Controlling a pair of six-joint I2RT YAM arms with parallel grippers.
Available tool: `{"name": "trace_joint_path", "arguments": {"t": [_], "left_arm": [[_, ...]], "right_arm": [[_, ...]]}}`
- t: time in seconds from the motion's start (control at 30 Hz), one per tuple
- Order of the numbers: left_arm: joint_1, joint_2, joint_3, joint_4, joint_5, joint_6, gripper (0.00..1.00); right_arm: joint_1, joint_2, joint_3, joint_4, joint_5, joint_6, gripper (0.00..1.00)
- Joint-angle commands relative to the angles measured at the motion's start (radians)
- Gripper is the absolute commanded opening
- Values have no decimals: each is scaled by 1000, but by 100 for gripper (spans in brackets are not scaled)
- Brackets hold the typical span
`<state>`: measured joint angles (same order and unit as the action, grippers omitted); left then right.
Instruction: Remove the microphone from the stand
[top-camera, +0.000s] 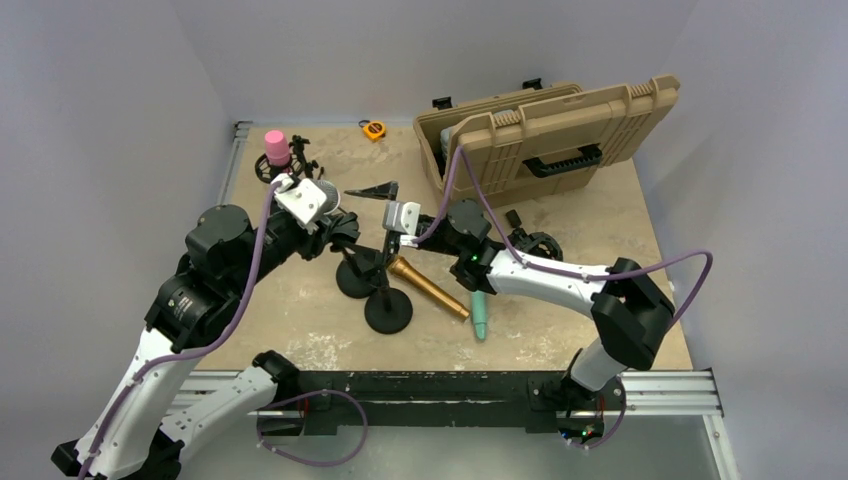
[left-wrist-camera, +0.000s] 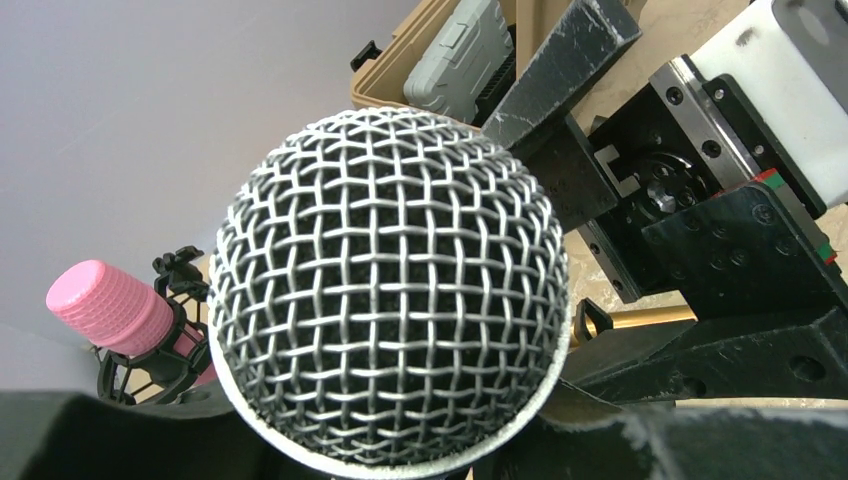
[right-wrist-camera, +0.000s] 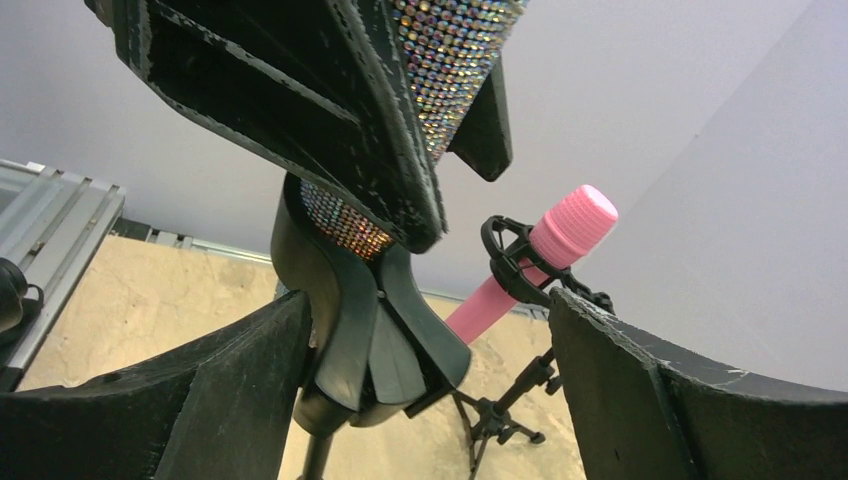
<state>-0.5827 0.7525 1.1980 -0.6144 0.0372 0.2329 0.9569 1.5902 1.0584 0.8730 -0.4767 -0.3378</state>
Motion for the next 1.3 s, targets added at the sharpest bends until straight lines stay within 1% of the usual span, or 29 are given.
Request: {"name": "trace_joint_path", "arguments": {"t": [0.0, 0.1, 0.37, 0.43, 0.53, 0.57, 0.63, 0.73, 0.87, 1.0, 1.03, 1.07, 1.1, 1.13, 1.2, 1.27], "left_arm": [[4, 11, 18, 23, 26, 15, 0], [4, 13, 22, 17, 23, 14, 0], [3, 25, 46, 3, 23, 13, 0], [3, 26, 48, 1, 25, 11, 0], [4, 26, 47, -1, 26, 11, 0], [4, 27, 48, -1, 26, 11, 0], [4, 29, 50, -3, 27, 10, 0], [3, 29, 55, -7, 30, 9, 0], [4, 29, 58, -11, 30, 10, 0], [4, 30, 58, -12, 32, 6, 0], [4, 30, 59, -13, 32, 6, 0], [4, 32, 58, -12, 32, 7, 0], [4, 34, 59, -13, 31, 7, 0], [3, 34, 60, -14, 31, 6, 0], [4, 34, 61, -14, 30, 6, 0], [4, 34, 62, -15, 30, 6, 0]], "right_arm": [[-20, -10, 9, 15, -67, -1, 81], [-26, 6, 20, -8, -107, -10, 77], [-29, 55, 61, -69, -178, -31, 77], [-29, 63, 66, -70, -177, -30, 73], [-30, 62, 68, -63, -174, -25, 63], [-30, 58, 65, -54, -173, -22, 62], [-30, 44, 55, -38, -164, -17, 61], [-32, 15, 37, -15, -147, -9, 64], [-48, -21, 9, 15, -186, 8, 65], [-56, -24, 3, 14, -203, 12, 56], [-58, -23, 5, 11, -207, 12, 57], [-58, -25, 5, 11, -207, 15, 62], [-58, -29, 0, 21, -207, 21, 71], [-58, -35, -5, 27, -207, 27, 77], [-59, -42, -12, 33, -203, 31, 81], [-64, -48, -18, 34, -201, 34, 81]]}}
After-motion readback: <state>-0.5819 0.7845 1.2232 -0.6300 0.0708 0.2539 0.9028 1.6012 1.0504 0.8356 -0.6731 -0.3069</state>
